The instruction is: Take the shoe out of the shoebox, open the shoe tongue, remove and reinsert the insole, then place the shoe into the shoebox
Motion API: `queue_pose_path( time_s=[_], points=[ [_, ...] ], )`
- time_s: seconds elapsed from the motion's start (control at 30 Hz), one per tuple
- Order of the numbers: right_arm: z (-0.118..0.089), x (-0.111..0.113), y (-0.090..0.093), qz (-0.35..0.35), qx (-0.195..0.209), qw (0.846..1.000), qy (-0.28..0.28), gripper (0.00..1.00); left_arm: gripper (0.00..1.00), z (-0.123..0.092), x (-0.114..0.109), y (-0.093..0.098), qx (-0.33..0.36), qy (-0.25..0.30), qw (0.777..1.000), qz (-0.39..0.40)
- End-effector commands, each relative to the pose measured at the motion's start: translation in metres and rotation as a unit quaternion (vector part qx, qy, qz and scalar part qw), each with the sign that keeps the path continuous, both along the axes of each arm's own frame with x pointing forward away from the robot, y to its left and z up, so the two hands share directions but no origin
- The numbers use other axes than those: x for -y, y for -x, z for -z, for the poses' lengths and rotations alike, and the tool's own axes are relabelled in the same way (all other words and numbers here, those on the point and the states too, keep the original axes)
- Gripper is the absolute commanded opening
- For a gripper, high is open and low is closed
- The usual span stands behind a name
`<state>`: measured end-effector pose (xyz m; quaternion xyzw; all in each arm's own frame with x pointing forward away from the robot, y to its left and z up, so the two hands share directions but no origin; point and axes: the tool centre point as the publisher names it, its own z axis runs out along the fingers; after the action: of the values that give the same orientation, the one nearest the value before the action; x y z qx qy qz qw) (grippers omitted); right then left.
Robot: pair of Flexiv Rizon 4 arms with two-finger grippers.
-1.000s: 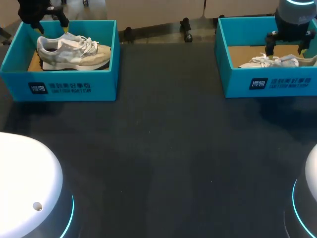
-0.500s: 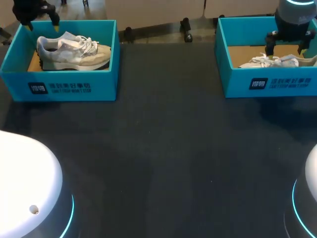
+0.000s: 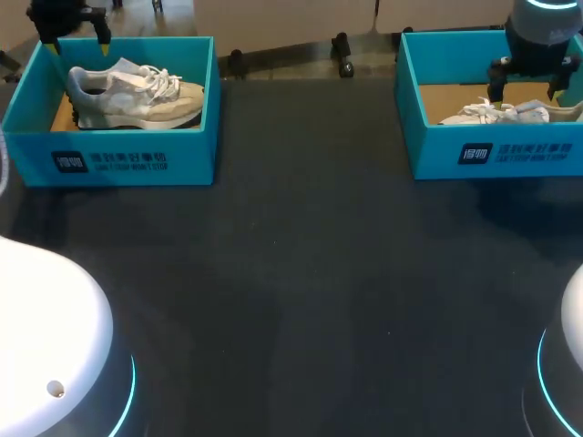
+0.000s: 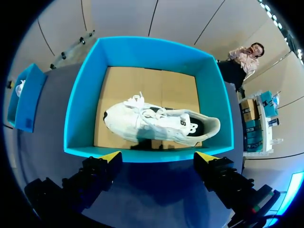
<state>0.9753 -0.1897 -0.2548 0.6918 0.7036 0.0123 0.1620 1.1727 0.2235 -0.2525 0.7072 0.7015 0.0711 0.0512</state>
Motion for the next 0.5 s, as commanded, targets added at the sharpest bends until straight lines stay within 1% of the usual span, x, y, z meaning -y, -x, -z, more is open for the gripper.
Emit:
queue_pose_path(
  time_s=[0.03, 0.13, 0.3, 0.5],
  points=[
    [0.000, 0.000, 0.001, 0.000, 0.001, 1.000, 0.000, 1.00, 1.00, 0.003, 0.002, 0.014, -0.001, -0.007, 0.999, 0.051],
    [0.000, 0.000, 0.001, 0.000, 0.001, 1.000, 0.000, 1.00, 1.00, 0.005, -0.004, 0.012, -0.006, -0.010, 0.998, 0.067],
    [0.000, 0.000, 0.001, 0.000, 0.001, 1.000, 0.000, 1.00, 1.00, 0.012, -0.016, 0.004, -0.010, -0.023, 0.997, 0.068],
    [0.000, 0.000, 0.001, 0.000, 0.001, 1.000, 0.000, 1.00, 1.00, 0.021, -0.025, -0.007, -0.049, -0.015, 0.996, 0.070]
  ],
)
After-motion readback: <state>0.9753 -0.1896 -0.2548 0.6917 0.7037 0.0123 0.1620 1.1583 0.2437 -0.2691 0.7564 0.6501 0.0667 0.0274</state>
